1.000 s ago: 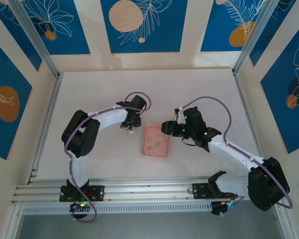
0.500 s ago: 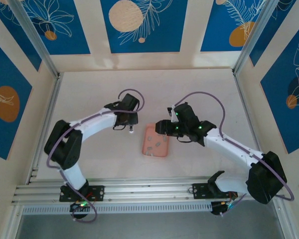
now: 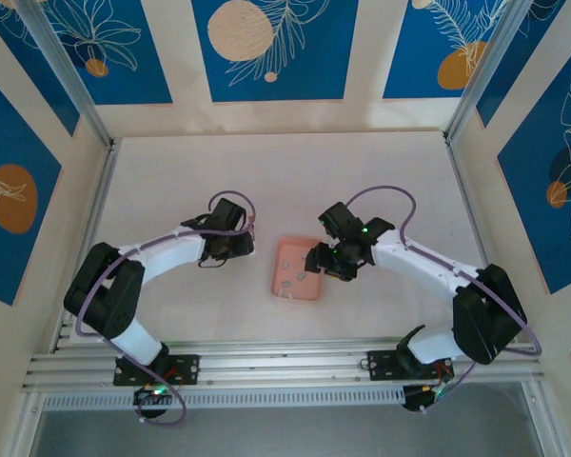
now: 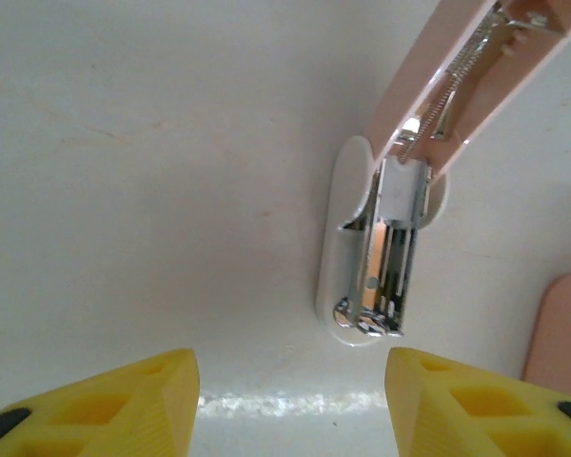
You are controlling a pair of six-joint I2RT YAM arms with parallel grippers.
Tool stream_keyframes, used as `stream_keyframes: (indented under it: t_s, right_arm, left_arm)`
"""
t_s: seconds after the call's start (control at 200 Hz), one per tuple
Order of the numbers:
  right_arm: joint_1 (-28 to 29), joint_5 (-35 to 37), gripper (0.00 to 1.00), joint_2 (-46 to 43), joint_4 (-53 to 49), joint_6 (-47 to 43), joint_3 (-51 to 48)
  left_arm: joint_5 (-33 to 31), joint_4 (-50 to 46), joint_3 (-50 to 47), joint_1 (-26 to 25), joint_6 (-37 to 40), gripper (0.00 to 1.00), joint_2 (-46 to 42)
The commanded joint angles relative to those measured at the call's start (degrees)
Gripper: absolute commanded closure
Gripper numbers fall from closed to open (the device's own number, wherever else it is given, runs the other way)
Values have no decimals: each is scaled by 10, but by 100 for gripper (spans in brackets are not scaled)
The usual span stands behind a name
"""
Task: Load the staples into the stapler
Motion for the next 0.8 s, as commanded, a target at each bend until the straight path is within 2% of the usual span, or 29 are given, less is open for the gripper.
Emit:
stream_keyframes:
  t_s: [0.0,0.235,0.535,0.795]
  right_arm:
    - [9,-5,41,32,-67,-34,35]
    - [2,-33,45,105,-58,-88,73]
    - [1,-15,48,175,-86,-138,106]
    - [-2,-8,60,205,-72,-168,113]
  left_arm:
    - [16,12,-8,15,-15,46,-23]
    - [5,-1,-9,49,-3,47,-37]
    - [-34,-37,8,74,24,47,-54]
    - [-44,-42,8,86,37,47,-59]
